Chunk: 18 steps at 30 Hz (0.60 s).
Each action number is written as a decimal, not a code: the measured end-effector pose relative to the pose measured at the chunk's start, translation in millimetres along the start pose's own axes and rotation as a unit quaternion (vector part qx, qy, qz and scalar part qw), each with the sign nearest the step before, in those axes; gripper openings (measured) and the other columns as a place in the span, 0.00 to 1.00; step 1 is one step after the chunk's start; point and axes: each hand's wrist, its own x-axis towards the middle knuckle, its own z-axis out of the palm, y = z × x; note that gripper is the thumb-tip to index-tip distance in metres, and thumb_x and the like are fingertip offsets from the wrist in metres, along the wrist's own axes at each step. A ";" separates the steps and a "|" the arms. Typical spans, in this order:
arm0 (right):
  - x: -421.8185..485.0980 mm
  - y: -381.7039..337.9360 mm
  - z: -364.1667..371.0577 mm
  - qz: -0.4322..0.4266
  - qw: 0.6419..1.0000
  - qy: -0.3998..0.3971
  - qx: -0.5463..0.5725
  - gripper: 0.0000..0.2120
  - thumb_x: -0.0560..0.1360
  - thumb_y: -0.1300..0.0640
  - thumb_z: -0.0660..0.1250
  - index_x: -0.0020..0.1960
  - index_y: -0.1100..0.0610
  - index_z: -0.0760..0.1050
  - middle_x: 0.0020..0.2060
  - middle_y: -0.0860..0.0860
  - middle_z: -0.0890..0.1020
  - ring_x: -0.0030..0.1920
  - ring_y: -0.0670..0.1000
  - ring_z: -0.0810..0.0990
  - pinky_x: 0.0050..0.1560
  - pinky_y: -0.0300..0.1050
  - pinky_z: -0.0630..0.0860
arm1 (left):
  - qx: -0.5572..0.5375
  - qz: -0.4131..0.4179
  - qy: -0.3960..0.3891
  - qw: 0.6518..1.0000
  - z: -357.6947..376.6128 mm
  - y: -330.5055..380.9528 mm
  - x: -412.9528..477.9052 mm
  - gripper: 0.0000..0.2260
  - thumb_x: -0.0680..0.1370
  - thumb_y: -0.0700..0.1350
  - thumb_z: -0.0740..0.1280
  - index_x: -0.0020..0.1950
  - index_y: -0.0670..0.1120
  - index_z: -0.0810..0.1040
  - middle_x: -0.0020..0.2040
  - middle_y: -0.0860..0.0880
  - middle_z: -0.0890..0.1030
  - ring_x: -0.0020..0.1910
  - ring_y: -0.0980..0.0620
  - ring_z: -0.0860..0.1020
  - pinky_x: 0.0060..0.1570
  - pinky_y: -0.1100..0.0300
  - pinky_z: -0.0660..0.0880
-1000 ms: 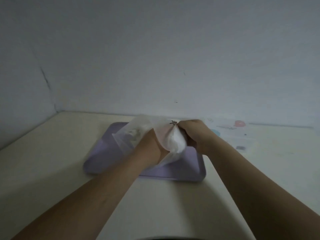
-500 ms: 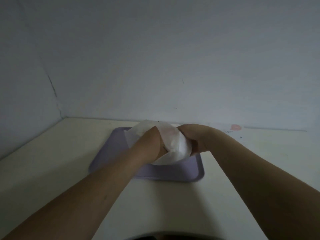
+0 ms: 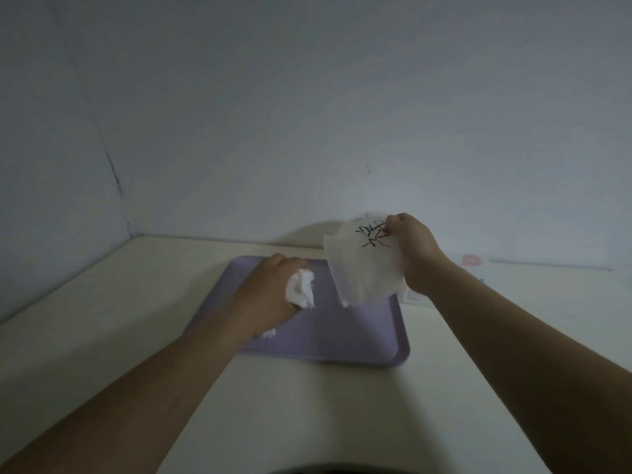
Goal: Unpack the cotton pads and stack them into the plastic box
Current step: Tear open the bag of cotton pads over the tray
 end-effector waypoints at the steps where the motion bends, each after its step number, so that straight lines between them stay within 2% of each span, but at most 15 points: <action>1: -2.9 1.6 -1.4 0.006 1.000 -0.001 0.028 0.08 0.77 0.55 0.65 0.39 0.53 0.73 0.42 0.57 0.79 0.43 0.58 0.78 0.46 0.52 0.75 | 0.040 -0.016 -0.071 0.997 4.7 -1.3 -1.4 0.39 0.66 0.62 0.77 0.75 0.57 0.71 0.74 0.47 0.72 0.74 0.41 0.72 0.68 0.50 0.71; 2: -5.5 3.6 -1.7 0.012 0.999 -0.001 0.053 0.08 0.75 0.54 0.65 0.37 0.52 0.72 0.41 0.57 0.78 0.43 0.57 0.77 0.47 0.53 0.74 | 0.089 -0.046 -0.140 0.985 8.9 -2.2 -2.1 0.47 0.64 0.68 0.75 0.80 0.62 0.61 0.82 0.50 0.61 0.81 0.44 0.60 0.75 0.45 0.65; 3: -8.0 5.1 -3.1 0.015 0.997 0.000 0.072 0.08 0.74 0.53 0.65 0.36 0.52 0.71 0.40 0.56 0.77 0.44 0.57 0.76 0.47 0.53 0.73 | 0.124 -0.064 -0.193 0.971 12.5 -1.0 -0.3 0.52 0.63 0.73 0.72 0.82 0.64 0.53 0.85 0.53 0.51 0.84 0.46 0.50 0.78 0.41 0.57; 4: -10.0 6.3 -4.1 0.016 0.996 -0.006 0.091 0.08 0.72 0.52 0.65 0.36 0.51 0.70 0.39 0.55 0.76 0.43 0.56 0.75 0.47 0.52 0.72 | 0.138 -0.070 -0.213 0.965 10.9 4.2 2.1 0.53 0.63 0.76 0.69 0.83 0.65 0.49 0.85 0.55 0.46 0.85 0.47 0.44 0.79 0.38 0.52; 5: -11.6 6.1 -5.5 0.015 0.994 -0.012 0.106 0.08 0.71 0.50 0.66 0.37 0.51 0.70 0.40 0.55 0.76 0.43 0.56 0.75 0.47 0.52 0.72 | 0.121 -0.071 -0.210 0.967 8.5 11.1 6.5 0.51 0.64 0.76 0.66 0.83 0.65 0.51 0.85 0.55 0.46 0.84 0.48 0.43 0.79 0.38 0.50; 7: -13.5 4.8 -8.6 0.012 0.993 -0.030 0.115 0.12 0.71 0.46 0.70 0.41 0.52 0.72 0.42 0.55 0.78 0.43 0.57 0.78 0.48 0.53 0.74 | 0.055 -0.060 -0.151 0.985 3.7 22.3 20.1 0.37 0.70 0.70 0.64 0.80 0.65 0.63 0.84 0.54 0.58 0.83 0.49 0.53 0.79 0.44 0.55; 9: -12.2 4.6 -11.8 -0.003 0.994 -0.032 0.108 0.14 0.76 0.49 0.74 0.41 0.54 0.71 0.39 0.54 0.80 0.39 0.56 0.79 0.43 0.50 0.77 | 0.020 -0.050 -0.058 0.997 1.2 32.3 30.2 0.26 0.72 0.66 0.62 0.70 0.62 0.77 0.71 0.53 0.76 0.73 0.47 0.71 0.71 0.48 0.69; 11: -10.8 6.6 -12.7 -0.016 0.993 -0.036 0.115 0.15 0.77 0.54 0.76 0.39 0.54 0.71 0.37 0.54 0.81 0.37 0.56 0.80 0.40 0.50 0.78 | -0.036 -0.061 0.017 0.997 1.5 41.1 35.9 0.24 0.71 0.68 0.63 0.59 0.56 0.82 0.55 0.53 0.80 0.58 0.48 0.79 0.58 0.52 0.77; 13: -13.0 7.5 -12.3 -0.019 0.991 -0.040 0.129 0.14 0.77 0.55 0.76 0.40 0.55 0.72 0.38 0.54 0.81 0.37 0.56 0.82 0.39 0.50 0.80 | -0.095 -0.071 0.050 0.992 3.6 47.3 40.2 0.14 0.72 0.61 0.73 0.50 0.54 0.79 0.48 0.54 0.77 0.48 0.50 0.80 0.46 0.59 0.75; 15: -15.8 7.5 -12.8 -0.022 0.989 -0.043 0.142 0.12 0.78 0.56 0.75 0.43 0.57 0.73 0.37 0.54 0.82 0.36 0.54 0.83 0.36 0.49 0.82 | -0.136 -0.087 0.061 0.985 7.0 49.2 49.0 0.16 0.70 0.53 0.78 0.51 0.55 0.75 0.49 0.55 0.77 0.46 0.53 0.80 0.42 0.60 0.76; 17: -16.1 7.2 -12.5 -0.018 0.986 -0.048 0.159 0.10 0.79 0.57 0.74 0.46 0.58 0.74 0.39 0.55 0.83 0.37 0.54 0.84 0.38 0.51 0.84 | -0.185 -0.098 0.053 0.976 11.6 49.6 54.8 0.22 0.66 0.54 0.79 0.56 0.53 0.76 0.53 0.51 0.81 0.49 0.51 0.83 0.47 0.55 0.82; 18: -16.6 6.3 -12.0 -0.017 0.984 -0.055 0.168 0.09 0.79 0.57 0.74 0.48 0.59 0.75 0.41 0.56 0.83 0.40 0.56 0.85 0.43 0.56 0.85 | -0.205 -0.094 0.040 0.973 14.1 50.7 57.4 0.26 0.65 0.56 0.80 0.59 0.53 0.77 0.55 0.50 0.82 0.51 0.51 0.84 0.49 0.54 0.83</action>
